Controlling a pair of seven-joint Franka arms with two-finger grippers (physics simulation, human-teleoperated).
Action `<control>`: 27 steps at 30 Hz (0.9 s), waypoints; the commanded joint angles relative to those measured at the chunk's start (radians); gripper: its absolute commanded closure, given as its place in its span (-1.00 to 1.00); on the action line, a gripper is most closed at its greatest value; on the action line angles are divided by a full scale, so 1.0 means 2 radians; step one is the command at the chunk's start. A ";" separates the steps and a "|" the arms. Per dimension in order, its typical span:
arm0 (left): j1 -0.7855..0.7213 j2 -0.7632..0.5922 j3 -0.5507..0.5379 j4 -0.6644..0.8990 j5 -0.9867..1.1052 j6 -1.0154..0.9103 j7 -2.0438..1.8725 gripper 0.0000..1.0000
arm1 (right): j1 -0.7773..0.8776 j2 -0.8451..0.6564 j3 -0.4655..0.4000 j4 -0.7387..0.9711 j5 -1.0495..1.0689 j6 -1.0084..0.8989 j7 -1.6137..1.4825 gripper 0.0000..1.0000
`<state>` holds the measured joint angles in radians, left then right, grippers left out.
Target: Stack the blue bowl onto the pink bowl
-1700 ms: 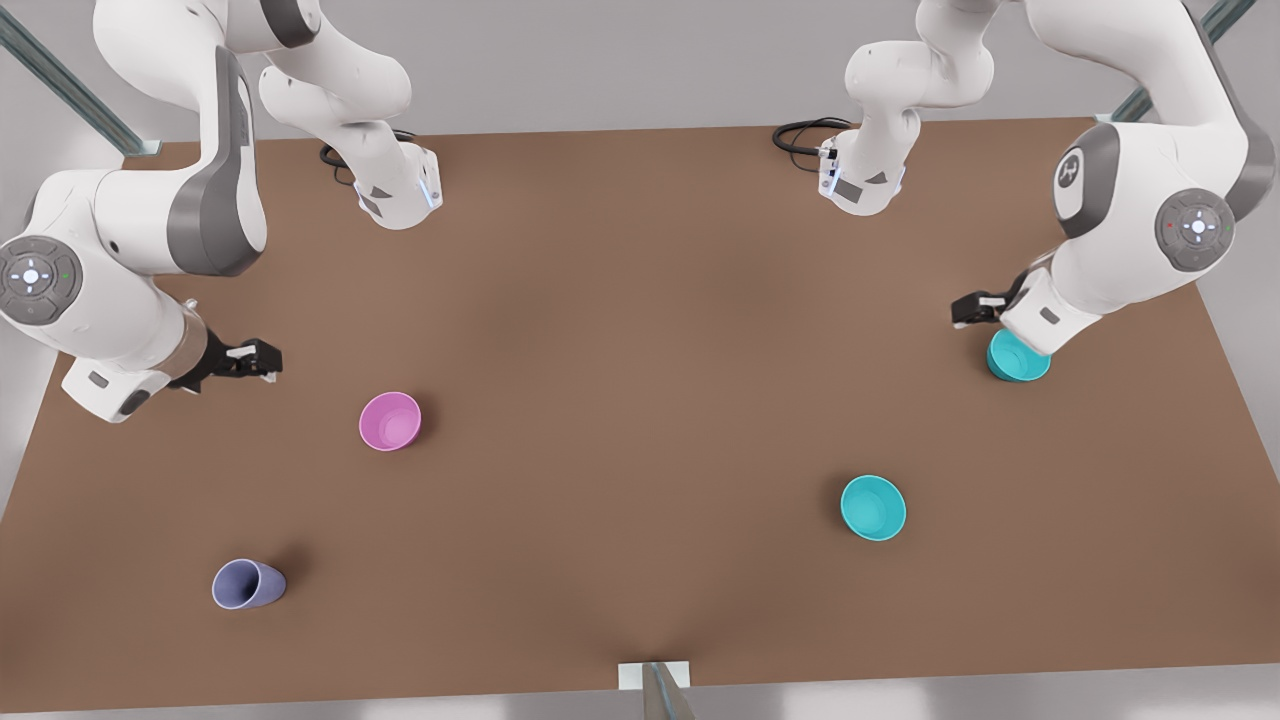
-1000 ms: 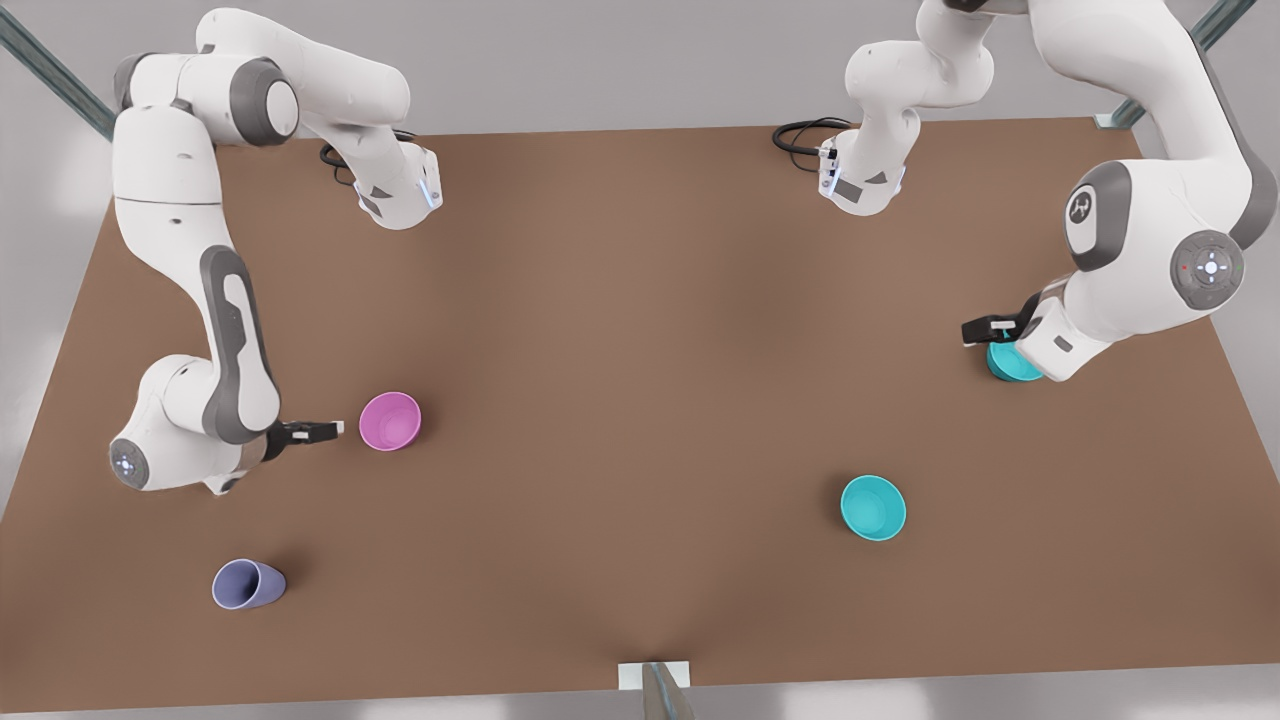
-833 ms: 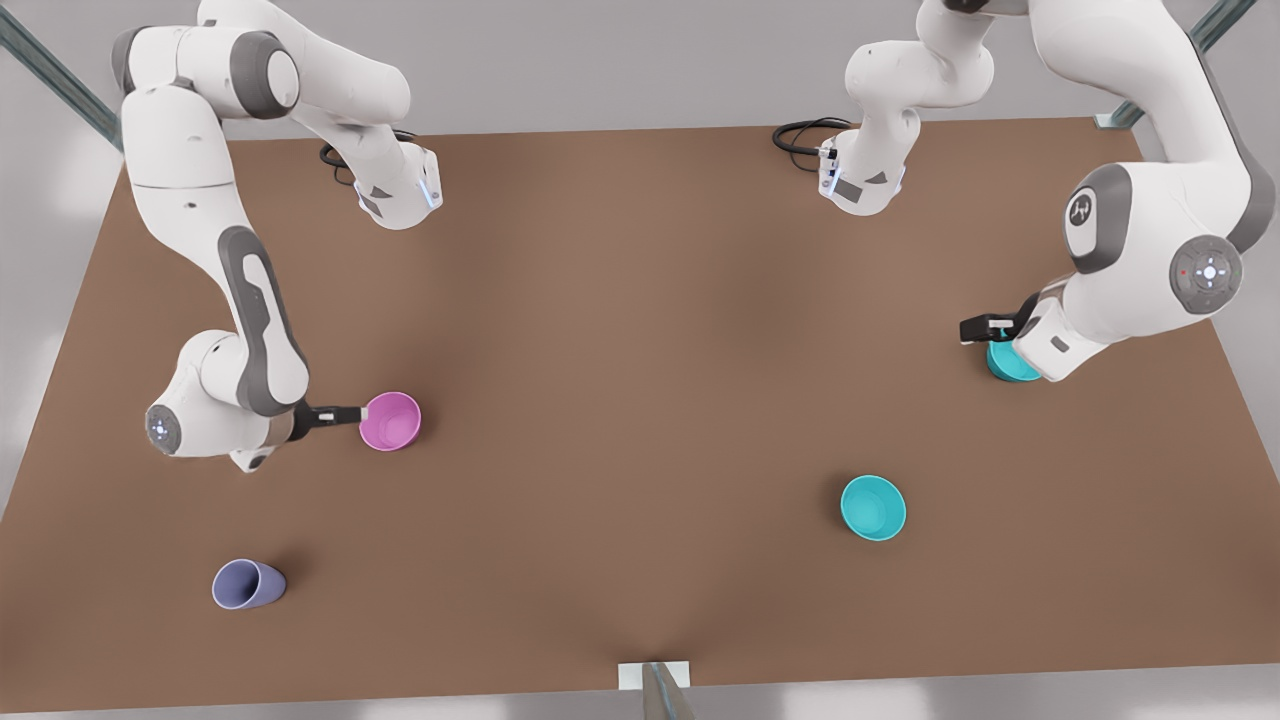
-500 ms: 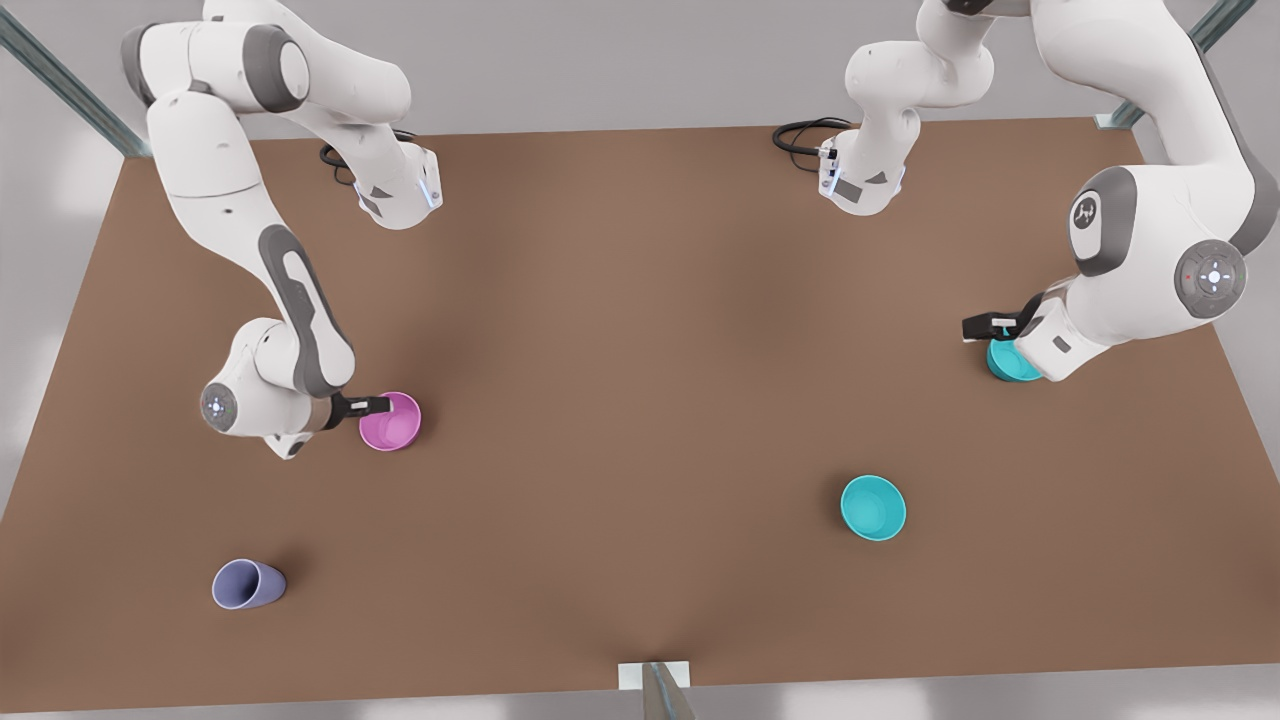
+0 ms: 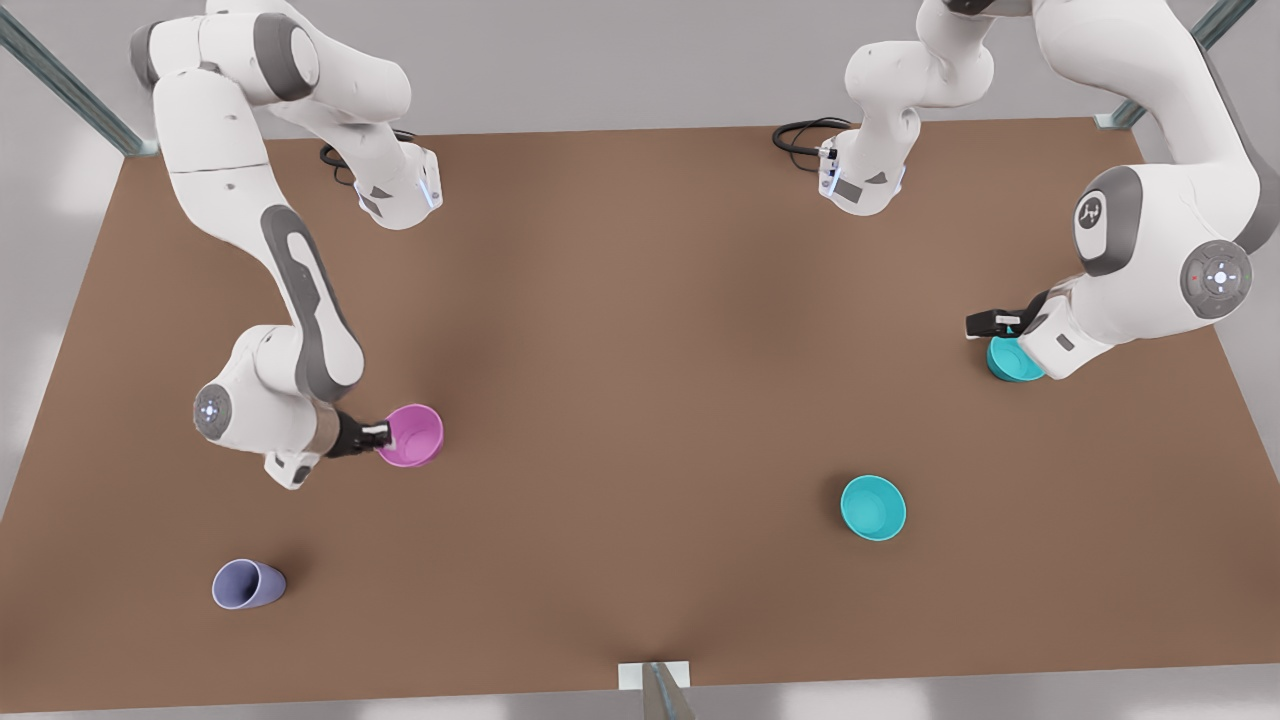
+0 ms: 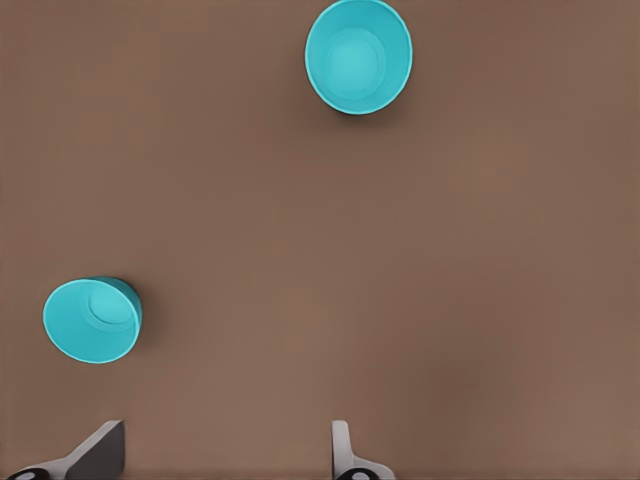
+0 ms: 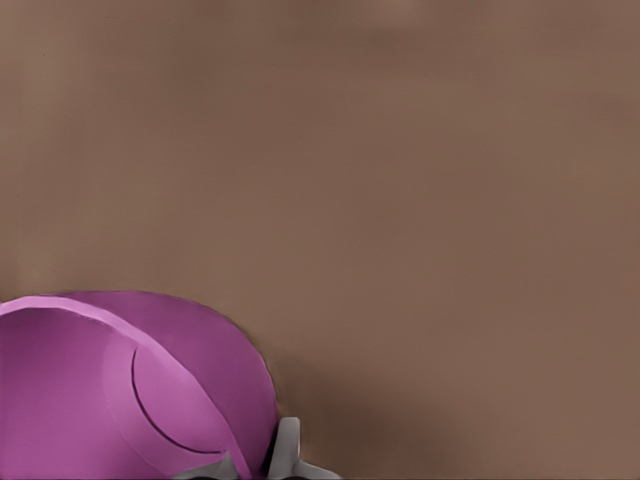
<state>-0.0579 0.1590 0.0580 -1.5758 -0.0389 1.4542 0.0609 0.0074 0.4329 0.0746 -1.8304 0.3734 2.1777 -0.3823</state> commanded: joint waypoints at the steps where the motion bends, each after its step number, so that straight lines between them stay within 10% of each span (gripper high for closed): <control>1: 0.000 -0.001 0.000 0.000 0.000 -0.001 0.012 -1.00 | 0.045 0.011 0.003 0.064 0.015 -0.074 0.091 0.57; 10: 0.000 0.003 0.001 0.000 0.000 0.000 0.012 -1.00 | 0.279 0.223 -0.006 0.340 0.017 0.026 0.479 0.57; 22: 0.000 0.003 0.001 0.000 0.000 0.002 0.012 -1.00 | 0.324 0.307 -0.044 0.379 0.015 0.057 0.496 0.57; 23: 0.000 0.003 0.001 0.000 0.000 0.002 0.012 -1.00 | 0.324 0.313 -0.044 0.387 0.015 0.059 0.495 0.25; 24: 0.000 0.003 0.001 0.000 0.000 0.002 0.012 -1.00 | 0.324 0.313 -0.044 0.387 0.015 0.059 0.496 -0.71; 27: 0.000 0.003 0.001 0.000 0.000 0.002 0.012 -1.00 | 0.324 0.311 -0.044 0.388 0.016 0.059 0.496 -1.00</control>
<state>-0.0583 0.1667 0.0598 -1.5758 -0.0389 1.4568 0.0792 0.6550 1.0564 -0.0129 -1.0554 0.4044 2.2819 0.3327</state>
